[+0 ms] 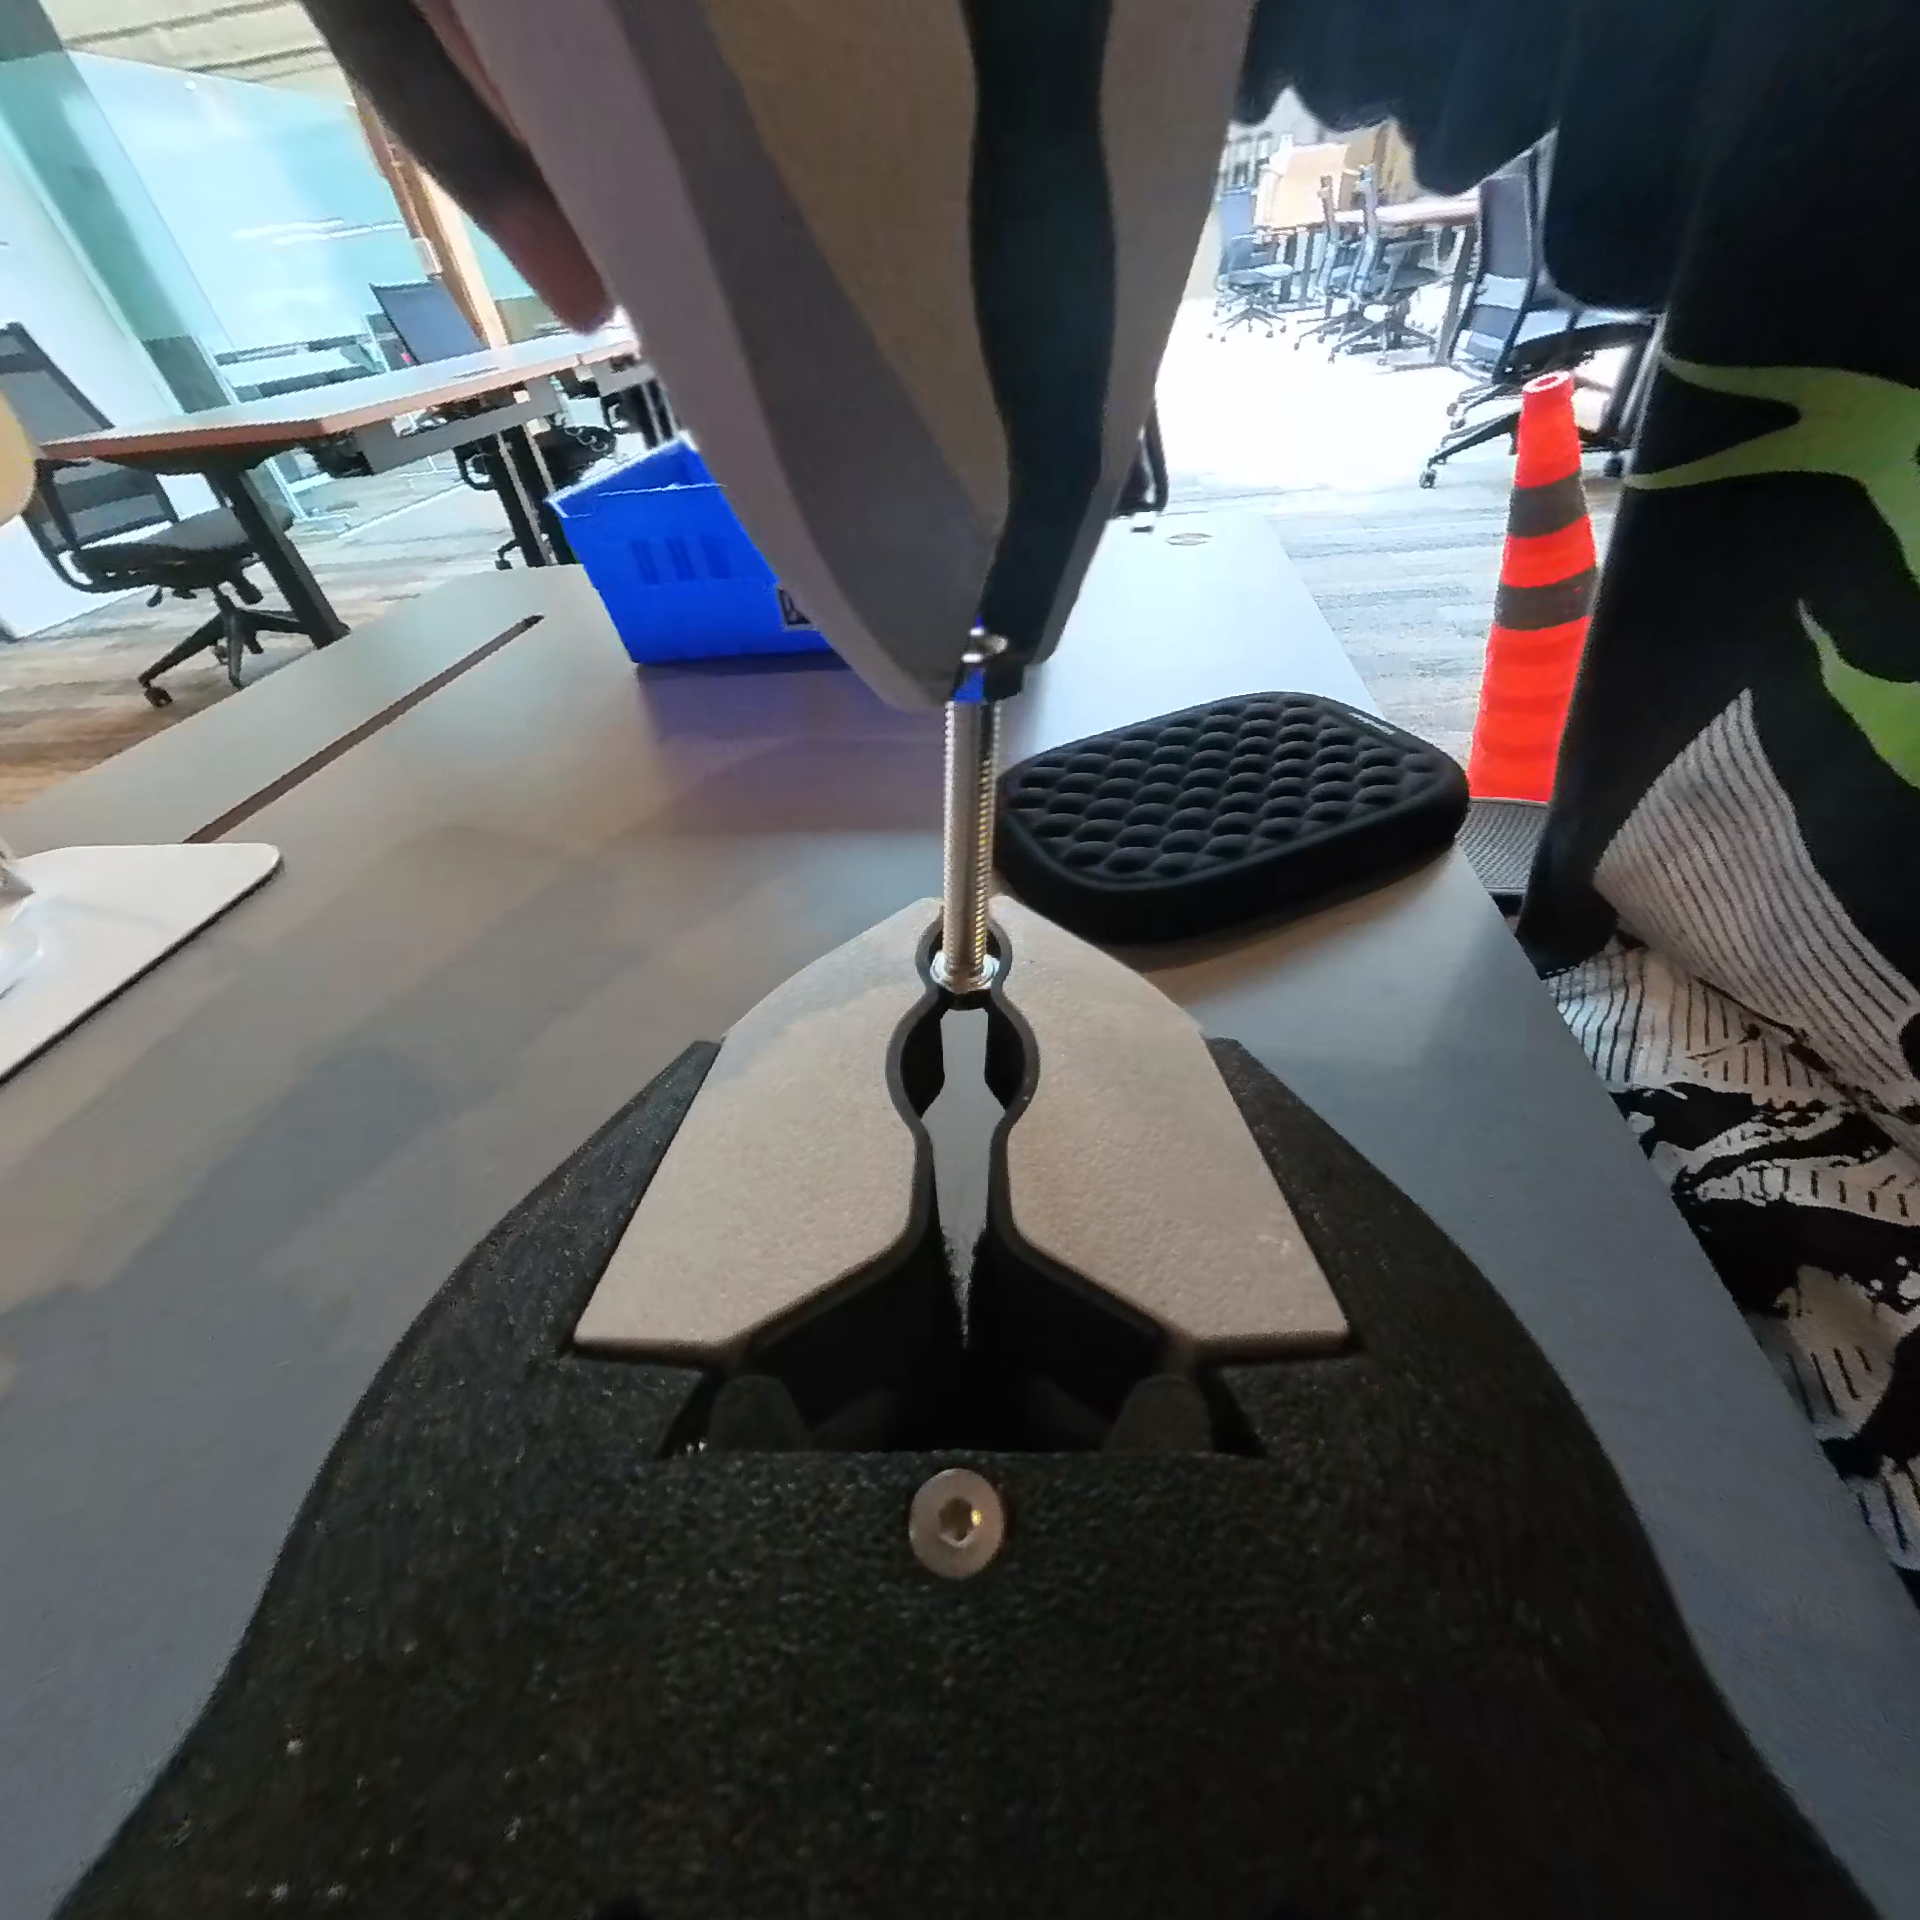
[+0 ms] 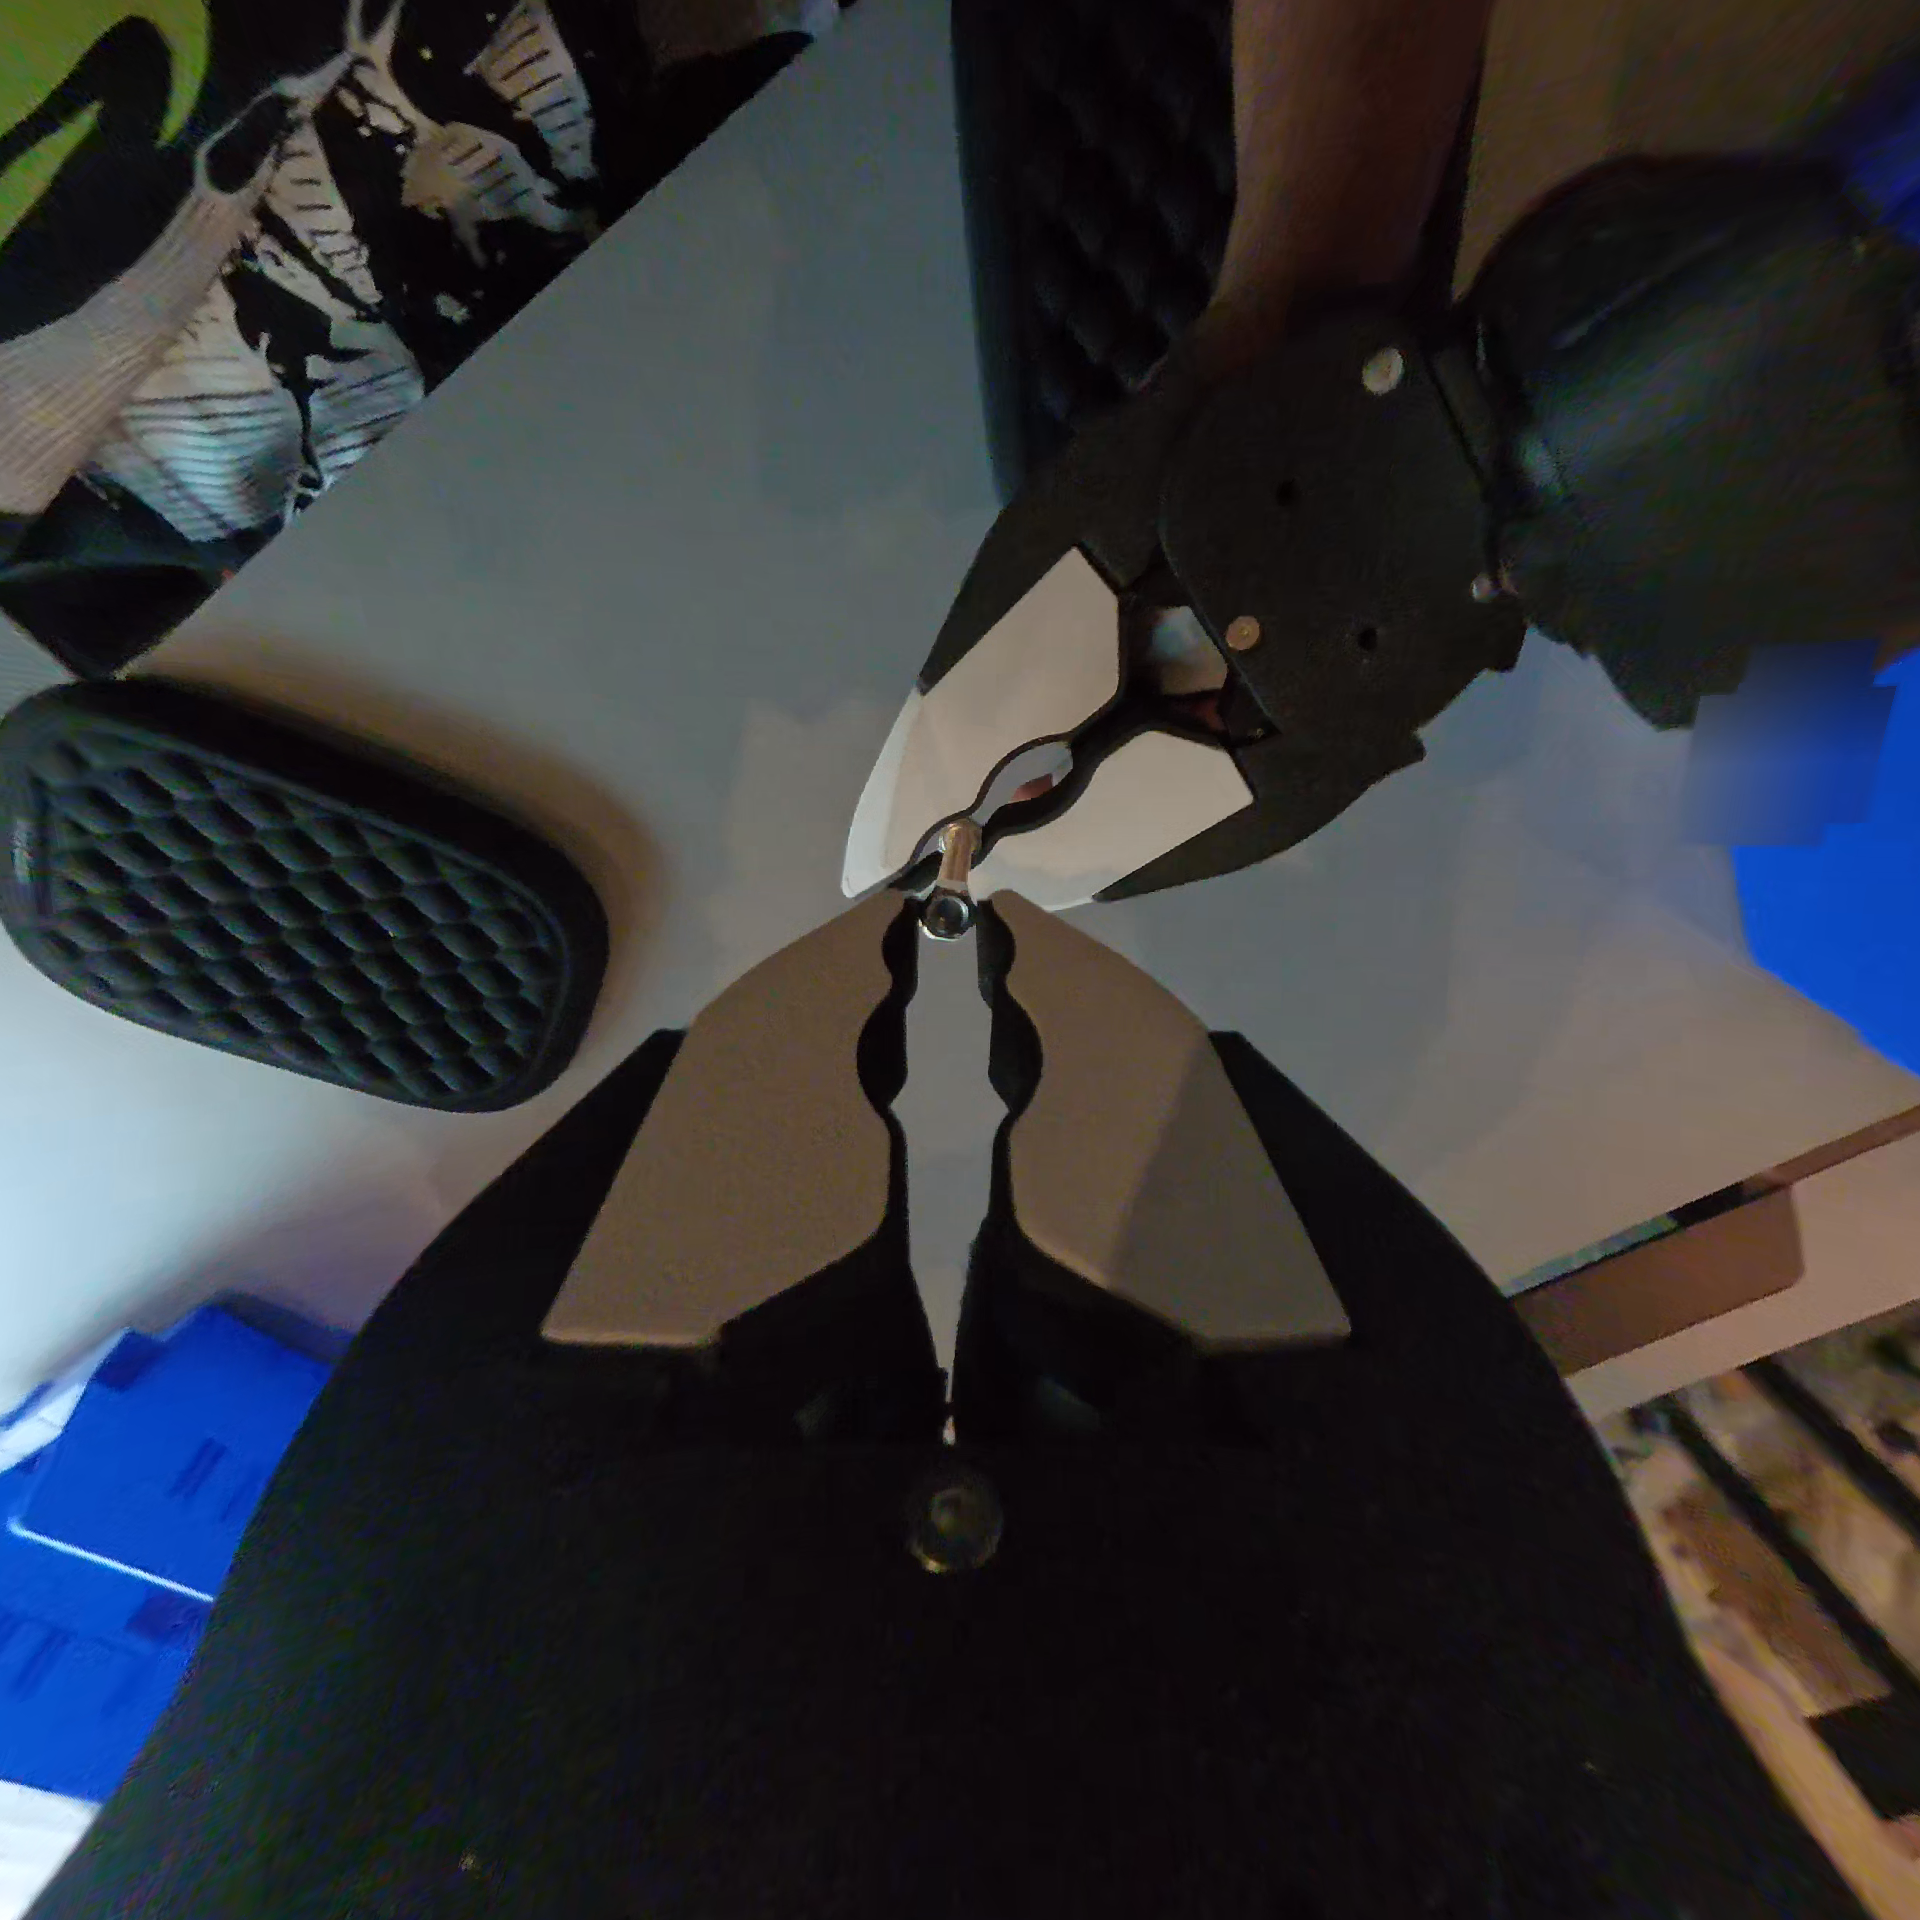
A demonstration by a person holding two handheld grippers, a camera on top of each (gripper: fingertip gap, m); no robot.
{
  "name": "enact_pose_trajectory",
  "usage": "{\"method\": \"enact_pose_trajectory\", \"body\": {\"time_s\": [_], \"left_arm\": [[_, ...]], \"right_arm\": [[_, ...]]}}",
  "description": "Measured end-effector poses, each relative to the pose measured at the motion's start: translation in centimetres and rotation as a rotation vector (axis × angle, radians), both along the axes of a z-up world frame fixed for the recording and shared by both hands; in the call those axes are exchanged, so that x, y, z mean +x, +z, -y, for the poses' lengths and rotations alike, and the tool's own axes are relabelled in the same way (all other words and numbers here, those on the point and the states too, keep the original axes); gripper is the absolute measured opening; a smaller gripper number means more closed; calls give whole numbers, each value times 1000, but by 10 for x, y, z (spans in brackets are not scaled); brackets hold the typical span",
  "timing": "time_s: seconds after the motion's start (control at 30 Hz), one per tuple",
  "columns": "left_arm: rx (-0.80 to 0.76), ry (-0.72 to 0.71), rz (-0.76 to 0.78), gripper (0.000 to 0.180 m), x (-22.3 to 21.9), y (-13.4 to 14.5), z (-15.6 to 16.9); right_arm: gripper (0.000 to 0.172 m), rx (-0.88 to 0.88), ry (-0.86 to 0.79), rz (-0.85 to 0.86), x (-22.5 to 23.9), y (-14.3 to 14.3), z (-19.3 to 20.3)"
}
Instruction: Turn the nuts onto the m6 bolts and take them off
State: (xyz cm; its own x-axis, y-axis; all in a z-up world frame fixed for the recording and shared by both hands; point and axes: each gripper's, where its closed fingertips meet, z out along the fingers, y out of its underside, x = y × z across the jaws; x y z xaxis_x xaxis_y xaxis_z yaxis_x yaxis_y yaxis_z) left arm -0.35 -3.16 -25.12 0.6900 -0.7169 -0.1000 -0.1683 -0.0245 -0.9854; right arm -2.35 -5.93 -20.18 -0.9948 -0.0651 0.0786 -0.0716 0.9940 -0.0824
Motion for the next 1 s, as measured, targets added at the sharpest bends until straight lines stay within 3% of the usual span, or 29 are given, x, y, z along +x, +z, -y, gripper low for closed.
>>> {"method": "enact_pose_trajectory", "body": {"time_s": [0.37, 0.53, 0.6, 0.73, 0.87, 1.0], "left_arm": [[-21, 155, 26, 2, -15, 1, -14], [-25, 159, 35, 2, -16, 1, -15], [-32, 154, 41, 2, -17, 1, -14], [-32, 134, 31, 3, -14, 1, -12], [-32, 115, 28, 3, -12, 0, -11], [-35, 105, 33, 3, -12, 1, -10]], "right_arm": [[10, -42, -653, -14, -12, 1, -14], [17, -62, -732, -39, -13, -1, -15], [34, -46, -707, -32, -11, -4, -16], [41, -79, -454, -40, -12, 6, -9], [35, -16, 13, -13, 0, 9, -10], [24, -9, 139, 19, -7, 5, -7]]}}
